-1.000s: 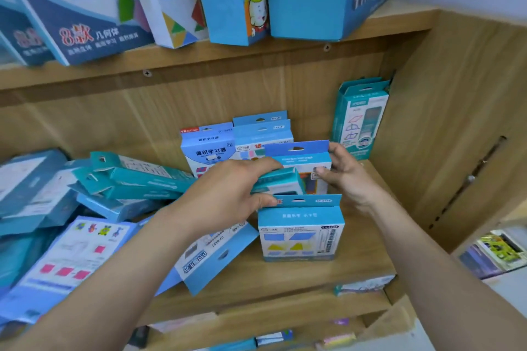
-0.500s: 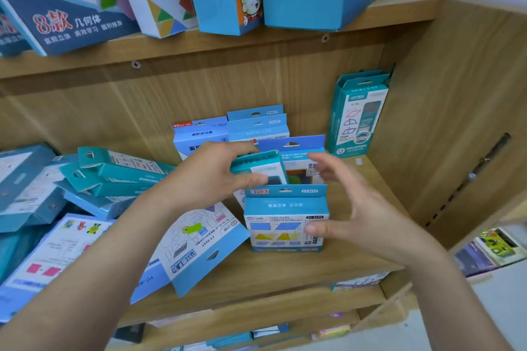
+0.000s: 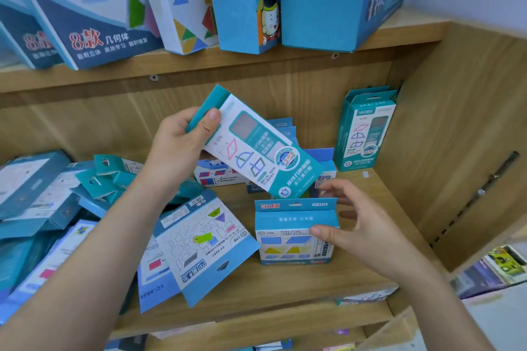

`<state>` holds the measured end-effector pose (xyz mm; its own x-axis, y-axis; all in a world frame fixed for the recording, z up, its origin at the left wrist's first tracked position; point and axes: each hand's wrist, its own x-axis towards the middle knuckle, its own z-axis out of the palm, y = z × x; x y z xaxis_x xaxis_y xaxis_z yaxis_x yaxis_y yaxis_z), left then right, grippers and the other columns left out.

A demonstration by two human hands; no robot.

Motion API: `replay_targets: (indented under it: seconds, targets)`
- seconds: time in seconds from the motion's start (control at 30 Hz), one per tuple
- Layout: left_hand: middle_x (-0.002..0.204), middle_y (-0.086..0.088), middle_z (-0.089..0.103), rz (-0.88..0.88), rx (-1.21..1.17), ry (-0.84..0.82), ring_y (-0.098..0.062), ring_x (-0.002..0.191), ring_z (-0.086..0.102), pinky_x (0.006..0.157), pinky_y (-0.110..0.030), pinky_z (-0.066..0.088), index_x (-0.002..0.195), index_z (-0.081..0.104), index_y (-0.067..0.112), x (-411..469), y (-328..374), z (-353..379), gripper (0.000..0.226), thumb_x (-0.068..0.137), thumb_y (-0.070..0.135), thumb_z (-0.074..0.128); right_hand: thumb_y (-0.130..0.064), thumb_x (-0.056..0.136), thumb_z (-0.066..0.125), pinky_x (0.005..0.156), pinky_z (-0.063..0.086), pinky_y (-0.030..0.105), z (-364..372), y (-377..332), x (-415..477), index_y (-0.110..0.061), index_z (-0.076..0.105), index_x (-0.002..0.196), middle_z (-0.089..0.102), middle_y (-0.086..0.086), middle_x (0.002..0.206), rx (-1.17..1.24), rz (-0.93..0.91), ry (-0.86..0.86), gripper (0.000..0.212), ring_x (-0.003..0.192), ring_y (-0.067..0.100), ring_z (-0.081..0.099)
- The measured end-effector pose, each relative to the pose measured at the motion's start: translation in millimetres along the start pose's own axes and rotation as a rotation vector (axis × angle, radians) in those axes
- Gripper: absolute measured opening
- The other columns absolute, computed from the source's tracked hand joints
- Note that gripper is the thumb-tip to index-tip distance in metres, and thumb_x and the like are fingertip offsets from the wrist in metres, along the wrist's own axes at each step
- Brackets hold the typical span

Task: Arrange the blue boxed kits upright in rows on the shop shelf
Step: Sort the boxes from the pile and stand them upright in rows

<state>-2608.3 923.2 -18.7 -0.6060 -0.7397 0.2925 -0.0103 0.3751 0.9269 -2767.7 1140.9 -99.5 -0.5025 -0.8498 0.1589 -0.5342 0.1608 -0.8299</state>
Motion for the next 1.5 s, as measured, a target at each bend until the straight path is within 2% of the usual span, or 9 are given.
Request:
replay_targets:
  seconds: [0.23, 0.33, 0.43, 0.57, 0.73, 1.0, 1.13, 1.33, 1.5]
  targets:
    - [0.085, 0.009, 0.072, 0.238, -0.034, 0.051, -0.014, 0.082, 0.065, 0.073, -0.040, 0.056, 0.094, 0.069, 0.032, 0.0, 22.6, 10.4, 0.014, 0.086, 0.039, 0.060, -0.057, 0.060, 0.078, 0.092, 0.034, 0.008, -2.7, -4.5, -3.0, -0.050, 0.034, 0.130, 0.037, -0.034, 0.126, -0.098, -0.057, -0.045, 0.083, 0.120, -0.016, 0.035]
    - [0.084, 0.021, 0.070, 0.375, -0.005, -0.039, -0.001, 0.080, 0.063, 0.071, -0.024, 0.054, 0.097, 0.065, 0.035, 3.2, 45.5, 30.1, 0.013, 0.086, 0.031, 0.062, -0.063, 0.066, 0.070, 0.095, 0.040, 0.018, -11.1, 0.1, -6.5, -0.049, 0.037, 0.128, 0.042, -0.030, 0.128, 0.019, -0.032, 0.103, 0.072, 0.122, -0.010, 0.040]
    - [0.082, 0.025, 0.067, 0.496, 0.113, -0.170, 0.006, 0.077, 0.058, 0.073, -0.020, 0.050, 0.091, 0.067, 0.039, 11.0, 66.7, 69.0, 0.015, 0.085, 0.026, 0.065, -0.049, 0.078, 0.064, 0.096, 0.047, 0.035, -31.6, 7.1, -2.5, -0.041, 0.042, 0.128, 0.050, -0.016, 0.128, 0.068, -0.026, 0.357, 0.056, 0.120, 0.000, 0.048]
    - [0.090, 0.005, 0.070, 0.598, 0.340, -0.301, -0.011, 0.083, 0.061, 0.078, -0.035, 0.048, 0.093, 0.069, 0.025, 32.7, 65.9, 130.4, 0.012, 0.084, 0.031, 0.064, -0.022, 0.086, 0.066, 0.096, 0.048, 0.038, -55.9, 13.1, 7.3, -0.030, 0.043, 0.130, 0.055, -0.010, 0.125, -0.026, -0.004, 0.525, 0.051, 0.110, 0.001, 0.055]
    - [0.102, -0.004, 0.069, 0.484, 0.572, -0.347, -0.019, 0.093, 0.061, 0.081, -0.035, 0.046, 0.107, 0.068, 0.017, 64.3, 39.8, 189.9, 0.024, 0.090, 0.033, 0.061, -0.012, 0.086, 0.063, 0.095, 0.046, 0.031, -66.2, 29.4, 28.9, -0.026, 0.036, 0.138, 0.051, -0.010, 0.124, -0.046, 0.073, 0.487, 0.060, 0.110, 0.009, 0.057]
    - [0.119, -0.013, 0.057, 0.281, 0.846, -0.320, -0.029, 0.107, 0.057, 0.085, -0.033, 0.044, 0.130, 0.045, 0.016, 80.7, 5.8, 226.3, 0.051, 0.085, 0.021, 0.067, -0.012, 0.084, 0.060, 0.098, 0.046, 0.043, -52.7, 57.0, 63.5, -0.023, 0.025, 0.146, 0.047, 0.007, 0.136, -0.024, 0.193, 0.383, 0.072, 0.118, 0.025, 0.053]
    - [0.110, -0.009, 0.066, 0.244, 0.890, -0.306, -0.029, 0.098, 0.063, 0.074, -0.034, 0.046, 0.125, 0.039, 0.018, 80.7, 6.9, 233.9, 0.052, 0.083, 0.024, 0.069, -0.010, 0.084, 0.057, 0.096, 0.046, 0.039, -48.5, 60.5, 77.4, -0.022, 0.019, 0.147, 0.053, 0.008, 0.132, 0.116, 0.251, 0.381, 0.075, 0.116, 0.026, 0.054]
    - [0.098, -0.010, 0.068, 0.299, 0.953, -0.229, -0.031, 0.085, 0.066, 0.062, -0.030, 0.039, 0.125, 0.030, 0.018, 78.5, 6.2, 239.6, 0.052, 0.086, 0.020, 0.065, -0.008, 0.086, 0.056, 0.103, 0.035, 0.036, -47.0, 55.9, 91.4, -0.025, 0.009, 0.150, 0.033, 0.014, 0.143, 0.153, 0.268, 0.368, 0.081, 0.129, 0.029, 0.038]
    - [0.098, -0.014, 0.070, 0.254, 1.026, -0.281, -0.036, 0.091, 0.065, 0.076, -0.039, 0.051, 0.144, 0.017, 0.025, 75.8, 10.6, 230.7, 0.077, 0.084, 0.021, 0.066, -0.009, 0.085, 0.058, 0.097, 0.035, 0.030, -52.9, 55.2, 89.6, -0.028, 0.013, 0.149, 0.031, 0.015, 0.141, 0.189, 0.261, 0.385, 0.080, 0.127, 0.028, 0.038]
